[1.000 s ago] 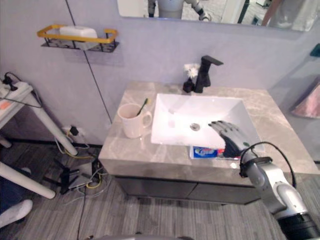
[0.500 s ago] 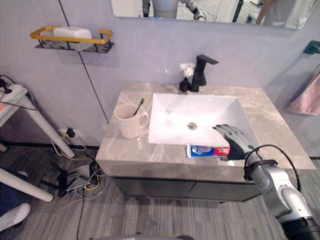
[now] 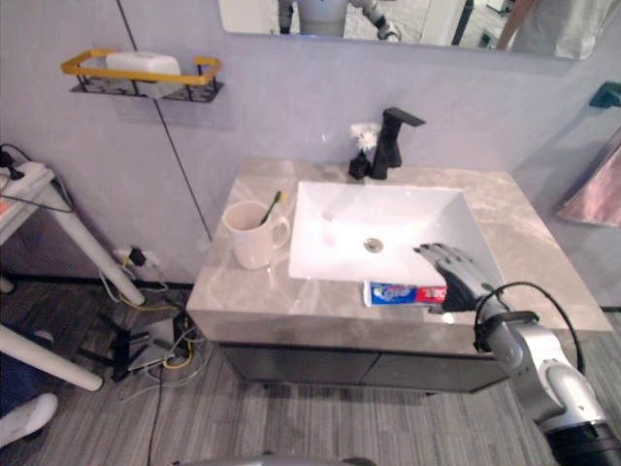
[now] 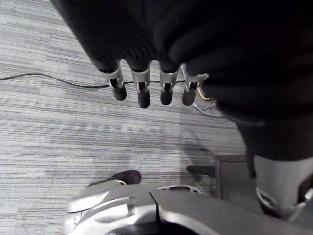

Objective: Organize washtable

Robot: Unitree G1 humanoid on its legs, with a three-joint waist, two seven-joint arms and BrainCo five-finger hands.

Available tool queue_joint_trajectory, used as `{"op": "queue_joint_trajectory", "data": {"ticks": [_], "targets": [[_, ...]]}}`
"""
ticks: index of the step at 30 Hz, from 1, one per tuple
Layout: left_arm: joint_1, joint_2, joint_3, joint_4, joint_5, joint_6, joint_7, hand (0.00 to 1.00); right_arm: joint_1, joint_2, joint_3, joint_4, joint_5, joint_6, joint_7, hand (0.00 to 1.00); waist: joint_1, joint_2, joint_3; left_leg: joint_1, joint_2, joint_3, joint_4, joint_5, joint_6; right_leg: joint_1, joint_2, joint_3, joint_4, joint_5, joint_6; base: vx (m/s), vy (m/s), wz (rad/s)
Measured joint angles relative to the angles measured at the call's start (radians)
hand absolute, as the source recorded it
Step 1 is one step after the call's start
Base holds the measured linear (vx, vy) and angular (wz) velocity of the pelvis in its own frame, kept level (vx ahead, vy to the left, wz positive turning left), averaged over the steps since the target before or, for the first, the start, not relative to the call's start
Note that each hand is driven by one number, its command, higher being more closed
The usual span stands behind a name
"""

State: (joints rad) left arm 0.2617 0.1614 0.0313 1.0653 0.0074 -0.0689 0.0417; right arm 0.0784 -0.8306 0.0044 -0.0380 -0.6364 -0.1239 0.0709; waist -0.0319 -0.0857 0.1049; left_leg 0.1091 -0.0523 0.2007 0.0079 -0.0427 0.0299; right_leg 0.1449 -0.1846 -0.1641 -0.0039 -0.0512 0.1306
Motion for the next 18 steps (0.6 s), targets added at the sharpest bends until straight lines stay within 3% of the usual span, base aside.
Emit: {"op": "queue_joint_trajectory", "data": {"ticks": [10, 11, 18], "targets": [[0.002, 0.013, -0.001, -0.027, -0.015, -0.002, 0.001, 0.0, -0.007, 0.011, 0.044, 0.045, 0.01, 0.014, -0.002, 0.0, 0.021, -0.027, 0.037, 0.0, -0.001, -0.002, -0.004, 0.002, 0.003, 0.0, 0.0, -0.002, 0.0, 0.0, 0.0, 0.0, 0.0, 0.0], [0.002, 0.015, -0.001, -0.035, -0.016, -0.002, 0.002, 0.0, -0.023, 0.019, 0.044, 0.047, 0.019, 0.016, -0.004, 1.0, 0.019, -0.03, 0.046, 0.0, -0.001, -0.003, -0.006, 0.003, 0.004, -0.001, 0.0, -0.003, 0.0, 0.0, 0.0, 0.0, 0.0, 0.0], [-0.001, 0.029, -0.001, -0.036, -0.018, -0.006, 0.003, 0.0, -0.041, 0.023, 0.047, 0.052, 0.041, 0.014, -0.002, 1.0, 0.02, -0.044, 0.082, -0.001, -0.001, -0.004, -0.01, 0.005, 0.004, -0.002, 0.002, -0.004, 0.0, 0.0, 0.0, 0.0, 0.0, 0.0]]}}
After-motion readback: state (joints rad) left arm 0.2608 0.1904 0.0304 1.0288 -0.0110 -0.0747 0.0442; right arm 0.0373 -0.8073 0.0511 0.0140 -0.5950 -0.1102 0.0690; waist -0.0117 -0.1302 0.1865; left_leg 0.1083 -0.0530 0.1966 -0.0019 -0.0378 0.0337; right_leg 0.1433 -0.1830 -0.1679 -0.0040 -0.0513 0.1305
